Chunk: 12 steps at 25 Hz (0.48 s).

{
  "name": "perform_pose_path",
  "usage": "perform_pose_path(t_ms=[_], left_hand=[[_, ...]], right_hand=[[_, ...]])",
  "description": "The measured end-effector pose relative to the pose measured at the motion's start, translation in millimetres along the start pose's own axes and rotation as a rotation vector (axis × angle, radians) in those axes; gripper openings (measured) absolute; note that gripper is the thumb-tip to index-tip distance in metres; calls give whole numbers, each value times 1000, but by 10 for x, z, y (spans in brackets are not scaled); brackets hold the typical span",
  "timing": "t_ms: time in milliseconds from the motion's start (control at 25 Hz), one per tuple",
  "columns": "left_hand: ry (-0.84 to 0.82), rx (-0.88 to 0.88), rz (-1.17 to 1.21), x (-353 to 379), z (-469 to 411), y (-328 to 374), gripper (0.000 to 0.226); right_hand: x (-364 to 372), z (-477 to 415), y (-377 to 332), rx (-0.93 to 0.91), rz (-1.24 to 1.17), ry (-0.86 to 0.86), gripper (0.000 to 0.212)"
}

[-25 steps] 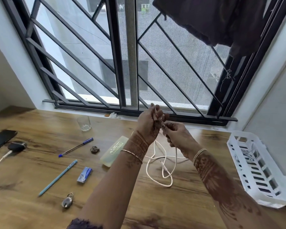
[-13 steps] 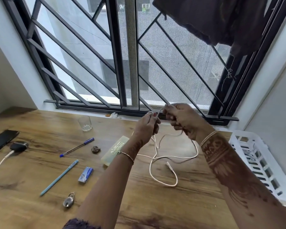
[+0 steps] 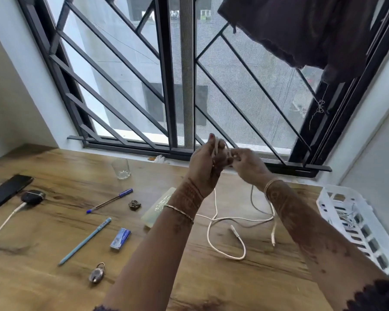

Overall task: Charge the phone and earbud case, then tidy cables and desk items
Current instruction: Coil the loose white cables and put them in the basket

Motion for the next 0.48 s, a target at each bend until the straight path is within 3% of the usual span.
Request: perform_pose_path(t_ms=[240,360,480], left_hand=[[197,-99,-238,-241,-38,-148,36],[164,-103,-557,-204,-44,-192,37],[184,-130,-1056,-322,-25,-197,33]], right_hand=[[254,293,-209,30,76,-243,25],[172,388,-286,49,121,-321,24],[21,424,-307,61,72,-283,24]])
Point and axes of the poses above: each hand's wrist, its own z-axis away from the middle knuckle, its own x-axis out of the palm, y = z × x, the point moved 4 cm from there along -z, towards the middle knuckle, and after that the axes turned 11 degrees about -y, right-handed, at the moved point
